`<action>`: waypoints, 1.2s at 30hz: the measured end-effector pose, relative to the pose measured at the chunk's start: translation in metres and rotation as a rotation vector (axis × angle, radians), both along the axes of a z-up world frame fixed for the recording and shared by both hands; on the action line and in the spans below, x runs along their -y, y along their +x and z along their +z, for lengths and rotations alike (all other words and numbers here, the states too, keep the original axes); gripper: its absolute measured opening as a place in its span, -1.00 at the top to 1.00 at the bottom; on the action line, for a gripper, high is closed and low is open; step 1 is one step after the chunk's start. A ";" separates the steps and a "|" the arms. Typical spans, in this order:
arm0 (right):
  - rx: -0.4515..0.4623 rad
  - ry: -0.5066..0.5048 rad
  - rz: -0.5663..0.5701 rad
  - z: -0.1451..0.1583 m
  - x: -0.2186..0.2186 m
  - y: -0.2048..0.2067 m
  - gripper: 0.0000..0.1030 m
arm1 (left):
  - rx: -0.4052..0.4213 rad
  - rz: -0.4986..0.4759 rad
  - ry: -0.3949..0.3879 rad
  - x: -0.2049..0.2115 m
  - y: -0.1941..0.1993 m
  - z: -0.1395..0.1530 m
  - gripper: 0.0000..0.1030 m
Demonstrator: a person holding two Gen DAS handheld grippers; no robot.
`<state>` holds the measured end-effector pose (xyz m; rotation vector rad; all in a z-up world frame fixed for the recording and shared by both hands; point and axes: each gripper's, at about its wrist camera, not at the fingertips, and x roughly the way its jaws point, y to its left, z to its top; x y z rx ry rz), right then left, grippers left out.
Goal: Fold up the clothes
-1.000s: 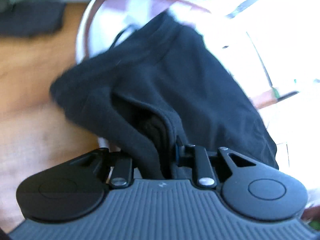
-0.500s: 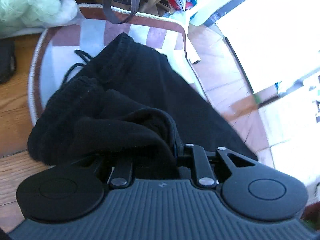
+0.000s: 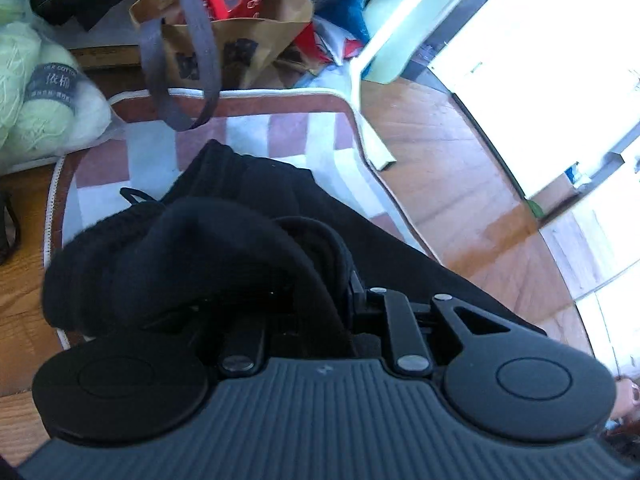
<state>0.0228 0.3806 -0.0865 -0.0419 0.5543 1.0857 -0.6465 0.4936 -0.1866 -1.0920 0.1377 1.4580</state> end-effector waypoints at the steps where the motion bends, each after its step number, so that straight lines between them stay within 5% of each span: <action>1: -0.005 -0.003 -0.002 0.000 -0.006 0.002 0.88 | -0.003 0.003 -0.002 -0.002 0.001 -0.004 0.68; 8: -0.098 -0.047 0.075 -0.002 -0.097 0.028 0.89 | -0.027 0.022 -0.032 -0.041 0.000 0.014 0.68; 11: -0.173 -0.065 0.127 -0.005 -0.153 0.044 0.89 | 0.036 0.098 -0.098 -0.088 -0.006 0.010 0.67; 12: -0.198 -0.071 0.145 -0.006 -0.171 0.050 0.88 | 0.001 0.086 -0.114 -0.110 -0.002 0.006 0.66; 14: -0.249 -0.083 0.180 -0.008 -0.208 0.061 0.76 | -0.096 0.025 -0.152 -0.155 0.010 -0.006 0.57; 16: -0.286 -0.123 0.167 -0.016 -0.241 0.070 0.12 | -0.126 -0.081 -0.219 -0.190 0.019 -0.030 0.11; 20: -0.247 -0.192 0.100 -0.061 -0.238 0.057 0.09 | -0.032 -0.165 -0.138 -0.179 0.013 -0.037 0.05; 23: -0.202 -0.258 0.183 -0.096 -0.224 0.037 0.09 | -0.039 -0.182 -0.006 -0.154 0.000 -0.021 -0.36; 27: -0.138 -0.383 0.253 -0.143 -0.192 0.007 0.09 | -0.076 -0.187 -0.002 -0.127 -0.013 -0.018 -0.40; 30: -0.178 -0.416 0.300 -0.169 -0.164 -0.005 0.09 | -0.105 -0.198 -0.045 -0.101 -0.011 -0.027 -0.40; 31: -0.198 -0.414 0.303 -0.174 -0.156 -0.007 0.09 | -0.093 -0.176 -0.051 -0.085 -0.011 -0.032 -0.40; 36: -0.333 -0.352 0.259 -0.191 -0.127 0.003 0.08 | 0.332 -0.036 -0.067 -0.012 -0.037 -0.087 -0.43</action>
